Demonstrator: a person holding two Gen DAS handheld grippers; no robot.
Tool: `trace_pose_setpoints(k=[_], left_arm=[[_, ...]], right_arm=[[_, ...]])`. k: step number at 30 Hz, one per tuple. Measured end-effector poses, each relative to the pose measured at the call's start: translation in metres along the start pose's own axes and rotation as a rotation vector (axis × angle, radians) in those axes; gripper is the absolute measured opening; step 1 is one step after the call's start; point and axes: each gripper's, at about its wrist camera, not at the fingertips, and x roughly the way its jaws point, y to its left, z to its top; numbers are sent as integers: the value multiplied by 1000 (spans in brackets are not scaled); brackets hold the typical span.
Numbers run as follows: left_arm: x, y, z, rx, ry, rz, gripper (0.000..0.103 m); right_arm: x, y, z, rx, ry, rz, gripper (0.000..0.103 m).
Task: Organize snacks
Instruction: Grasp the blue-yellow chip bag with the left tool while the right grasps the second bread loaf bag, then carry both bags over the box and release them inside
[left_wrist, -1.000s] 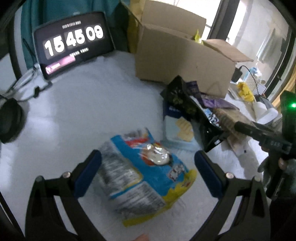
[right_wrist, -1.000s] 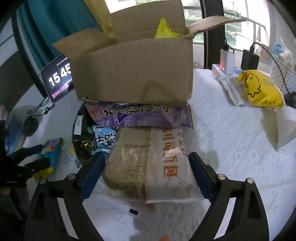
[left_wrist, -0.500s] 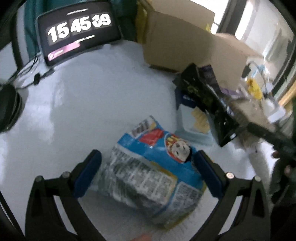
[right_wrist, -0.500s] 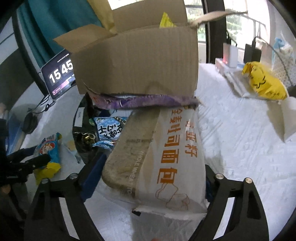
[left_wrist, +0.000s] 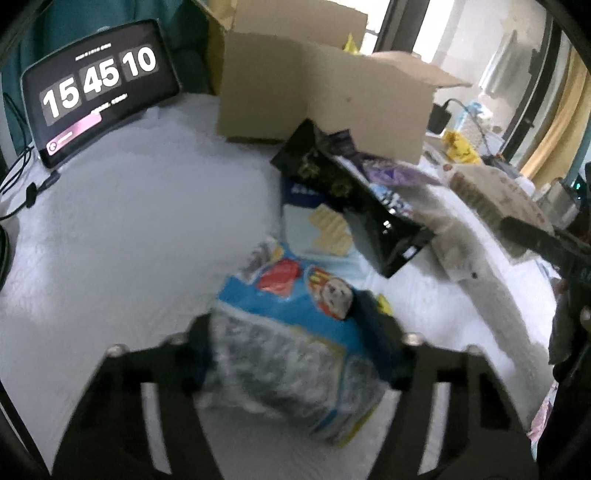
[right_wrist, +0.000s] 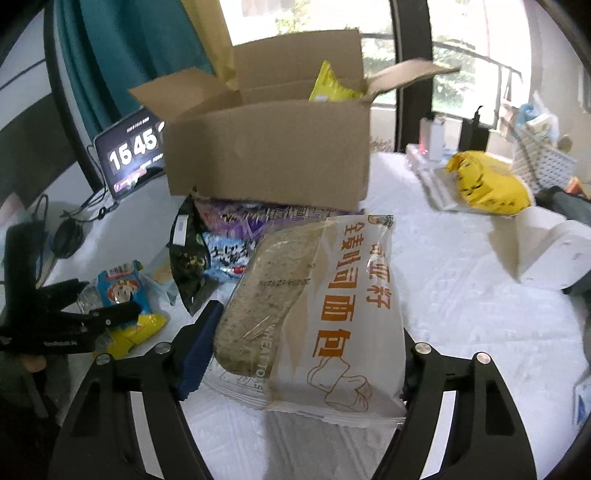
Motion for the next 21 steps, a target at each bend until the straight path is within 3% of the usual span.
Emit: trace_pose_setpoints(k=[6,21], left_arm=[[-13,-1,3,16,-33,-28,45],[-50,2,33,46,-137,-56,44]], right_arm=[[-22,2,8,-4,-50,-16,79],[-34,12,33,-35,-101,-25,79]])
